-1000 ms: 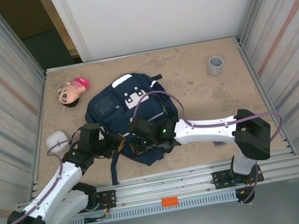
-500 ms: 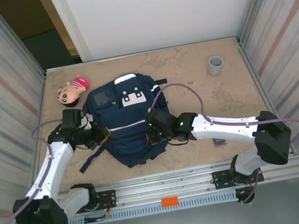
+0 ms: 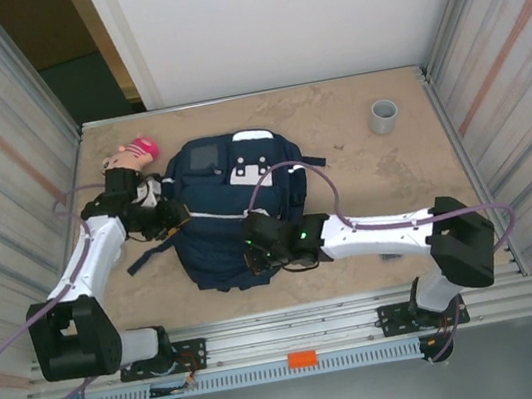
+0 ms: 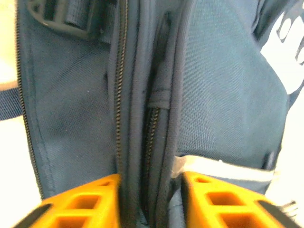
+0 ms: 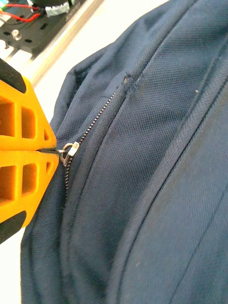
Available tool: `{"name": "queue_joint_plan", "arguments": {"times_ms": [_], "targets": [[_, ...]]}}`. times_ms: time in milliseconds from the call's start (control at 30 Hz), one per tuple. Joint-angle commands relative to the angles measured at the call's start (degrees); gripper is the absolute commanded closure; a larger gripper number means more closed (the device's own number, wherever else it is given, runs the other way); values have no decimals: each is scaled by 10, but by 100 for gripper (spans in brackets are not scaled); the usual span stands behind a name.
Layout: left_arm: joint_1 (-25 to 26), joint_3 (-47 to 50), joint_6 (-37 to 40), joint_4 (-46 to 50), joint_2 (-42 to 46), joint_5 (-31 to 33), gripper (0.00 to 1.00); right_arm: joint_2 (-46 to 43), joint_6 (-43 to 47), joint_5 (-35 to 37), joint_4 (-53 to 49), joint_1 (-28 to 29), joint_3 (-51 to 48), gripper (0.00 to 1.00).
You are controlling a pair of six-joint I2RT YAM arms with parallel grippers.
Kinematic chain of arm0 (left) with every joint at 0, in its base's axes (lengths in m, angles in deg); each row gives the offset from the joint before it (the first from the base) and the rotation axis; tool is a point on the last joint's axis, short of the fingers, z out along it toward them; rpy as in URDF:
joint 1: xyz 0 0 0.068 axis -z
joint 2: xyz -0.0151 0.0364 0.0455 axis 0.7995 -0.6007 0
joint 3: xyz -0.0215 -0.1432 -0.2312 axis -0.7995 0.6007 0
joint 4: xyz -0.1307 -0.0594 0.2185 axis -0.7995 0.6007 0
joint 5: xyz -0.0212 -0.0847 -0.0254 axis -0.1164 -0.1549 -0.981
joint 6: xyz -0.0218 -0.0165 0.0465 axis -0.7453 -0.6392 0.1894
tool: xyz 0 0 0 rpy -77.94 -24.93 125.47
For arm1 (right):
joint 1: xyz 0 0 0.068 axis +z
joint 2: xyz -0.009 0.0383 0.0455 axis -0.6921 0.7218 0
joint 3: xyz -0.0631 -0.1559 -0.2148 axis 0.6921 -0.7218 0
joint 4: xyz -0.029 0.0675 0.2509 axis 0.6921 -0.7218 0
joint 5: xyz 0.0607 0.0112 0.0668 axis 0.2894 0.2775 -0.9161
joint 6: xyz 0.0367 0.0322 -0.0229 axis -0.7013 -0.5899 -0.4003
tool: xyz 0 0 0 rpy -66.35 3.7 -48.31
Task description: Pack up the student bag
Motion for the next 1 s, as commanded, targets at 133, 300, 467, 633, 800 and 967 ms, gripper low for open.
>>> {"name": "queue_joint_plan", "arguments": {"times_ms": [133, 300, 467, 633, 800, 967], "targets": [[2, 32, 128, -61, 139, 18, 35, -3, 13, -40, -12, -9, 13, 100], [44, 64, 407, -80, 232, -97, 35, -40, 34, -50, -28, -31, -11, 100], [162, 92, 668, -47, 269, -110, 31, -56, 66, -78, -28, -47, -13, 100], [234, 112, 765, -35, 226, -45, 30, -54, 73, -90, -28, -51, -8, 100], [244, 113, 794, -39, 168, -22, 33, -56, 73, -95, -21, -55, -11, 100], [256, 129, 791, -95, 136, 10, 35, -55, 73, -102, -14, -55, -13, 100]]}}
